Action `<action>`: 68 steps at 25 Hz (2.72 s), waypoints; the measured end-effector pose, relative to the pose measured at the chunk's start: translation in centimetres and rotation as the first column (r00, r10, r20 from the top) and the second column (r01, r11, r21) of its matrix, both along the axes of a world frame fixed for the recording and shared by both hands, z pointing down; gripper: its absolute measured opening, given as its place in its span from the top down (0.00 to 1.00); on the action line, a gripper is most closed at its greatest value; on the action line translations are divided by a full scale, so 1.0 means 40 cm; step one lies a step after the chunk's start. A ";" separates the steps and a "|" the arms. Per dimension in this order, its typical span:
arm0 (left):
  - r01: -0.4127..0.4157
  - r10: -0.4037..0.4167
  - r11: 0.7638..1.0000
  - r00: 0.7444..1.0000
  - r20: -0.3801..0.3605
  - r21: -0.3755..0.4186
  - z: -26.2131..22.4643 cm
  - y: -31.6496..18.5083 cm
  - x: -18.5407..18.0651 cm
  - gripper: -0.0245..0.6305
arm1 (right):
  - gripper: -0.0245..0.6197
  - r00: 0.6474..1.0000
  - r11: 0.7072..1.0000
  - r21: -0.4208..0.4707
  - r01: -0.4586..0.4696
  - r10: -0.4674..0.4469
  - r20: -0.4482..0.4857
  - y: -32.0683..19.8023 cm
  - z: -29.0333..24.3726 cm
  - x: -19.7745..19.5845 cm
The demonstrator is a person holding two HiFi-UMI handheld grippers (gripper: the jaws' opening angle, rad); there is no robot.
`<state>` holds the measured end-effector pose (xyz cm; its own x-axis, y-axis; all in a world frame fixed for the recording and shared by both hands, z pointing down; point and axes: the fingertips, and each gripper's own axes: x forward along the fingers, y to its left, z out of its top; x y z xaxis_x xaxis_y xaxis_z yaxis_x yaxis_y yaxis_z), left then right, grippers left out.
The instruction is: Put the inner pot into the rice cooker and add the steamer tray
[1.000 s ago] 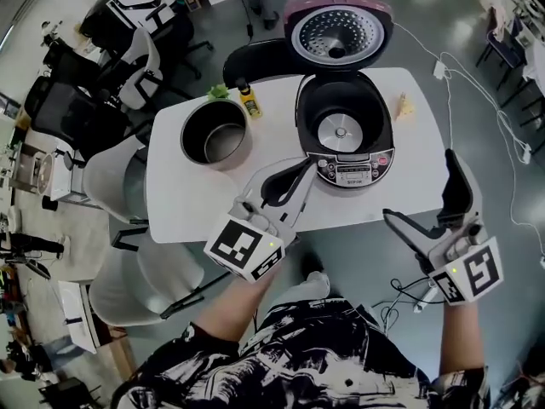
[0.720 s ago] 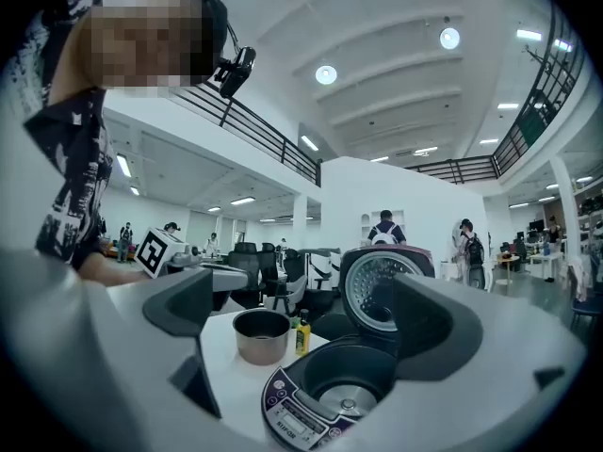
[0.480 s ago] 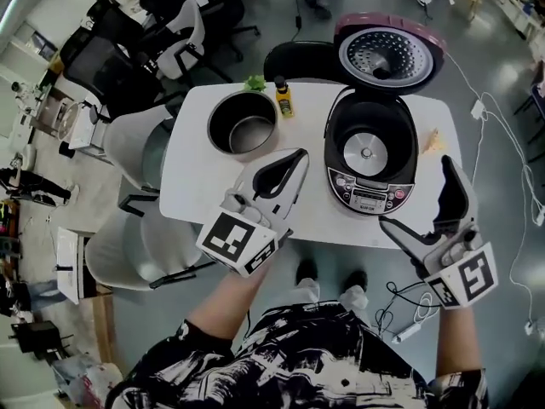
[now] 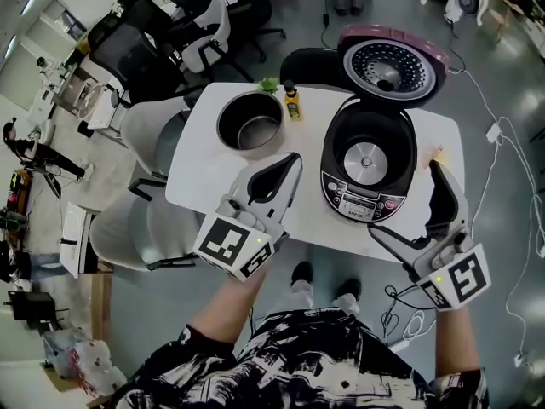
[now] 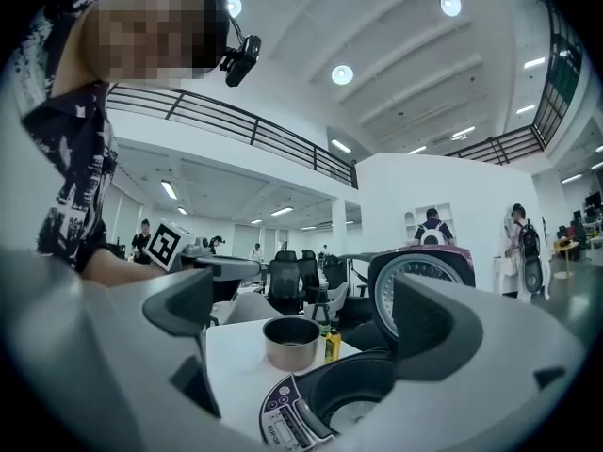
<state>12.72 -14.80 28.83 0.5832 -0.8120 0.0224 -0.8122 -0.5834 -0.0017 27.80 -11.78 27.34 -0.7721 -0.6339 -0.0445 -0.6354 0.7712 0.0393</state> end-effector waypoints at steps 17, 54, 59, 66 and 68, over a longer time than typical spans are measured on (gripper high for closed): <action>0.142 -0.142 0.990 0.989 -0.040 -0.008 0.043 0.043 -0.188 0.96 | 0.11 0.989 0.989 0.000 0.151 -0.151 0.006 -0.146 -0.023 -0.280; 0.218 -0.218 0.976 0.974 -0.059 -0.004 0.230 0.041 -0.569 0.96 | 0.11 0.925 0.265 -0.886 -0.380 0.134 -0.356 -0.724 0.971 -0.800; 0.235 -0.235 0.972 0.969 -0.073 -0.011 0.242 0.041 -0.594 0.96 | 0.31 0.886 0.201 -0.864 -0.462 0.144 -0.441 -0.731 1.015 -0.773; 0.256 -0.258 0.966 0.965 -0.053 -0.041 0.265 0.052 -0.627 0.96 | 0.94 0.775 0.175 -0.756 -0.631 0.094 -0.625 -0.746 1.022 -0.724; 0.261 -0.263 0.964 0.963 -0.054 -0.043 0.265 0.054 -0.634 0.96 | 0.95 0.755 0.182 -0.735 -0.653 0.089 -0.649 -0.744 1.021 -0.719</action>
<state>-12.64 -12.63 39.43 0.3517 -0.9358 0.0258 -0.9346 -0.3494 0.0667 -0.98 -41.53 68.19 -0.1712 -0.2272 0.9587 -0.9817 0.1221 -0.1464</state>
